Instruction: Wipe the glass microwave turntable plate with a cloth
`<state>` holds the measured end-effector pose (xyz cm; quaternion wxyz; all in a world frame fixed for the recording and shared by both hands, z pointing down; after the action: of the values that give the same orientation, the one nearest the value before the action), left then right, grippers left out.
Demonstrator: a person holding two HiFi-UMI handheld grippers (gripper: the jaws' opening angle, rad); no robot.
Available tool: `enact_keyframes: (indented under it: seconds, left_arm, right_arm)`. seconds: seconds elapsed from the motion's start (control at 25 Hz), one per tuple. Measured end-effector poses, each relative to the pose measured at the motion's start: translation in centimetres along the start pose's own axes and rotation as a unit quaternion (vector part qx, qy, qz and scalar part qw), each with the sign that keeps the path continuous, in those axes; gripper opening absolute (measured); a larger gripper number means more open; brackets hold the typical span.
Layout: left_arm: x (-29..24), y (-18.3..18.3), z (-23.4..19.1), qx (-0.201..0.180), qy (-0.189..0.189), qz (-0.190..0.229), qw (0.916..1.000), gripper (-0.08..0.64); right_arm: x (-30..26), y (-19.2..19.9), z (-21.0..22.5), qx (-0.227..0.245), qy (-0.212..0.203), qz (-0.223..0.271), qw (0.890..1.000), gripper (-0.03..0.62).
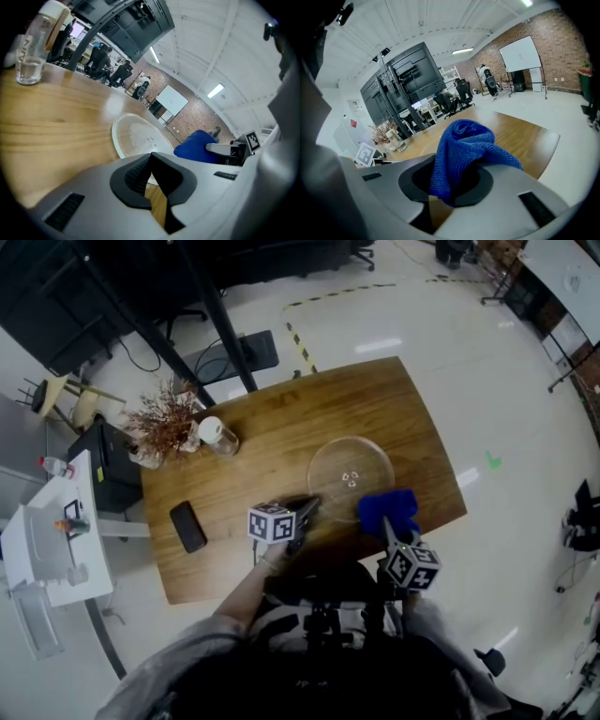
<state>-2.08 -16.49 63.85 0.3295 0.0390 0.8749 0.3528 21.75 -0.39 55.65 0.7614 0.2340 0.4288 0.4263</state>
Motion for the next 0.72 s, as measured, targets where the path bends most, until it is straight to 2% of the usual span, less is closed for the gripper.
enact_keyframes:
  seconds: [0.2, 0.36, 0.48, 0.72]
  left_arm:
    - [2.3, -1.8, 3.0, -0.006, 0.075, 0.062, 0.9952, -0.003]
    - [5.5, -3.6, 4.9, -0.007, 0.117, 0.115, 0.9864, -0.003]
    - [8.2, -4.7, 5.9, -0.012, 0.146, 0.156, 0.9768, -0.003]
    - [13.9, -5.4, 7.6, -0.042, 0.152, 0.228, 0.9609, -0.003]
  right_arm:
    - [0.8, -1.9, -2.5, 0.025, -0.009, 0.027, 0.999, 0.08]
    - [0.6, -2.7, -4.3, 0.044, -0.01, 0.05, 0.998, 0.08]
    - [0.5, -2.9, -6.0, 0.048, -0.015, 0.07, 0.996, 0.08]
    - [1.1, -1.8, -10.0, 0.059, -0.027, 0.105, 0.992, 0.08]
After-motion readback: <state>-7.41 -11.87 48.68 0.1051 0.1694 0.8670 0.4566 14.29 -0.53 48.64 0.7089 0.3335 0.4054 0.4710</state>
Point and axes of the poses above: the fingertips, and each gripper's own axes: x backward along the fingers, z to its right, y out of its underside, the point moved 9 cm from there along x, backward along the fingers, and after that the axes turned 11 degrees about -y, right-handed, at the moved point
